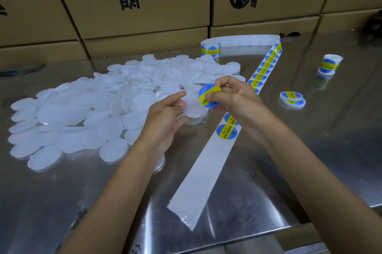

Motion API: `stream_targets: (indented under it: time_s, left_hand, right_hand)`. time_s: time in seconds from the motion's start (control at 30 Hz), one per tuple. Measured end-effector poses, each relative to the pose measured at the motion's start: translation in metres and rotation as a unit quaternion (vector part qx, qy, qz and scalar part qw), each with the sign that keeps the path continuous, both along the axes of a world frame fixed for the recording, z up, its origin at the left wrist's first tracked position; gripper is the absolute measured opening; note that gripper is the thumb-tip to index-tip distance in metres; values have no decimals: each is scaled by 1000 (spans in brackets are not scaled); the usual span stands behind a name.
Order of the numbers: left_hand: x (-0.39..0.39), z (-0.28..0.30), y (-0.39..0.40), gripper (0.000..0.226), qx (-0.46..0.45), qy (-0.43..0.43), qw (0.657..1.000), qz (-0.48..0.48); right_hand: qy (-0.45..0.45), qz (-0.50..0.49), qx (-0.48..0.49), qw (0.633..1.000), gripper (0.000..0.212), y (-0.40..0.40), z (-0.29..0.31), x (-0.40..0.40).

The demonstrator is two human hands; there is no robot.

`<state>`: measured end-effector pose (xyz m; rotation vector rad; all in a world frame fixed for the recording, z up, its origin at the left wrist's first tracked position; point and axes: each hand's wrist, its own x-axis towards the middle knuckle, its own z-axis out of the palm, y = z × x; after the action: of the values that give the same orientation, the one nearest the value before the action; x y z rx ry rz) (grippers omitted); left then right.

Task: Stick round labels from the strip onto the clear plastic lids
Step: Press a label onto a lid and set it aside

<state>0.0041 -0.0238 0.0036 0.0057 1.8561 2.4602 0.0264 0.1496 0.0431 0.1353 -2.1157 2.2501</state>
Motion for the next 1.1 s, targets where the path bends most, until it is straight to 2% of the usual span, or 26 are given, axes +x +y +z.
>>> stream_targets:
  time_s: [0.17, 0.33, 0.47, 0.7, 0.9, 1.1]
  left_hand:
    - [1, 3, -2, 28, 109, -39, 993, -7]
    - [3, 4, 0, 30, 134, -64, 989, -26]
    - [6, 4, 2, 18, 160, -82, 983, -30]
    - [9, 5, 5, 14, 156, -82, 983, -50]
    - [9, 6, 8, 32, 134, -84, 987, -39]
    - [10, 6, 7, 31, 135, -84, 987, -37]
  right_hand:
    - [12, -42, -23, 999, 24, -24, -15, -7]
    - [19, -84, -29, 996, 26, -28, -22, -8]
    - [29, -91, -13, 995, 28, -29, -23, -7]
    - [49, -92, 11, 994, 26, -31, -26, -7]
    - [62, -104, 23, 992, 27, -32, -28, -9]
    - [76, -117, 47, 989, 27, -32, -33, -12]
